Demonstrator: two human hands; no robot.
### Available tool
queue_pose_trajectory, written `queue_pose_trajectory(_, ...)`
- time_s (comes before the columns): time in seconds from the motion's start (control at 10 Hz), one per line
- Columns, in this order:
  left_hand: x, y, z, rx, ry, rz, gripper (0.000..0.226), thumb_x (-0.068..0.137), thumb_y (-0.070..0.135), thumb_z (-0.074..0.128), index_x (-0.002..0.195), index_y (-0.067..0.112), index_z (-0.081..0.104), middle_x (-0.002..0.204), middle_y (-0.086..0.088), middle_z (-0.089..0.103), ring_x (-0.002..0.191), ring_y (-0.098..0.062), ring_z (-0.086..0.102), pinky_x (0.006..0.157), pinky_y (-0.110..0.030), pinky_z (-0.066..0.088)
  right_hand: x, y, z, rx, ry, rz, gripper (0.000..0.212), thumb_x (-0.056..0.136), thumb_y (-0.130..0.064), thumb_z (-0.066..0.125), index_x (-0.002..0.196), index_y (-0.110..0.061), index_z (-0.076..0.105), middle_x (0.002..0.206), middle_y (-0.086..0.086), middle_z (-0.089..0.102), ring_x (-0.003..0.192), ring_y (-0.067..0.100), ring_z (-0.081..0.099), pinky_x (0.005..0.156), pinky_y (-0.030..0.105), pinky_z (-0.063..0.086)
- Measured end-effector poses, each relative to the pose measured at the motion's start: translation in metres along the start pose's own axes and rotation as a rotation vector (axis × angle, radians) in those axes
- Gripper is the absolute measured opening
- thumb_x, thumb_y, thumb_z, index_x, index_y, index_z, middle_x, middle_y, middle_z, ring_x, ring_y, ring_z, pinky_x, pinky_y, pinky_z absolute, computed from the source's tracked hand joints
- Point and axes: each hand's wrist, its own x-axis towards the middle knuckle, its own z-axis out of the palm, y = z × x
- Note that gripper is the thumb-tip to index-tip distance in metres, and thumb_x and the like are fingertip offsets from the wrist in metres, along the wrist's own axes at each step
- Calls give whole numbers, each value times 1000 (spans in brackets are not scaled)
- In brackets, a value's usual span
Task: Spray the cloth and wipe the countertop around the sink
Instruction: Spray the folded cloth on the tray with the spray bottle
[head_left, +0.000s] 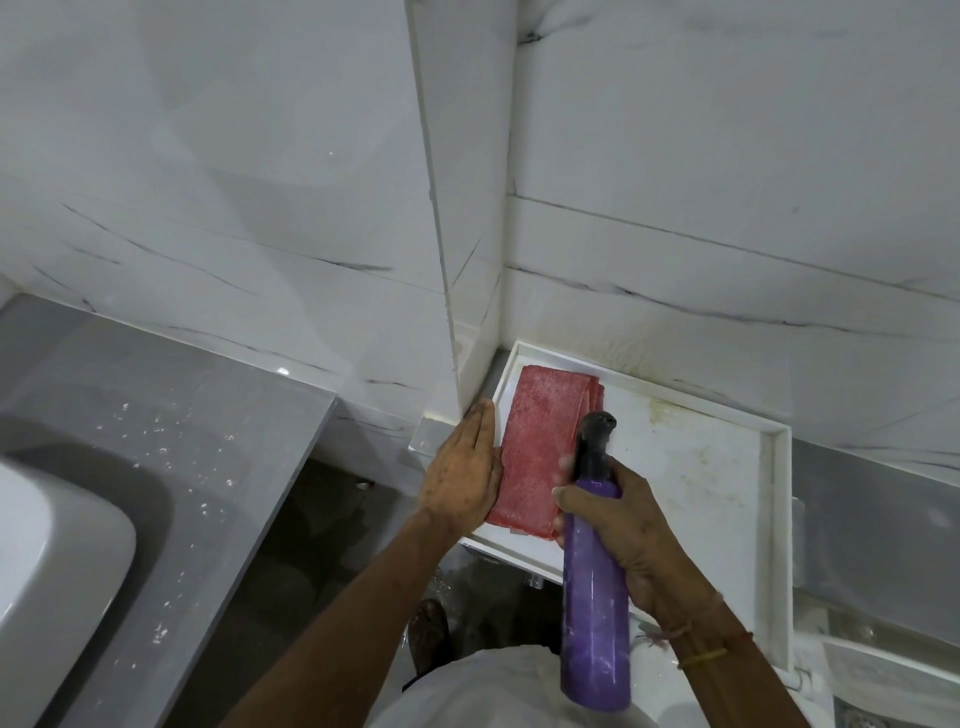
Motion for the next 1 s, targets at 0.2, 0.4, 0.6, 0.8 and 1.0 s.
queue_pose_trajectory(0.2,0,-1,1,4,5,1,60,103,33,23,151,6,-1,163,-12,6,151,-22,8,116,-25,-3,-1,0,0,-11,-13,-6,28,76,-6,74,90,-27,62,74,-1,71,50,12,68,43,19,52)
queue_pose_trajectory(0.4,-1,0,0,-2,-5,-10,61,103,34,24,151,7,-1,163,-11,5,151,-22,8,116,-25,-2,0,1,0,-39,8,10,27,77,-10,73,96,-23,59,87,8,69,61,18,68,47,23,54)
queue_pose_trajectory(0.6,-1,2,-1,-10,-1,-14,61,103,33,25,151,7,0,163,-11,6,151,-22,9,116,-25,-1,1,5,-3,-58,32,-9,29,79,-13,73,103,-20,59,97,9,68,76,25,68,59,29,57)
queue_pose_trajectory(0.8,0,3,-2,3,4,-3,60,103,32,25,151,6,0,163,-12,6,151,-22,8,115,-24,-2,-8,0,-12,-140,144,-194,34,76,-12,75,102,-22,56,101,2,65,81,17,64,67,27,56)
queue_pose_trajectory(1.0,1,13,-10,91,74,74,55,101,29,33,149,4,21,158,-17,24,148,-29,21,118,-35,4,-10,-23,-61,-202,443,-643,66,69,-8,81,126,-11,48,115,-1,56,95,2,55,84,8,45)
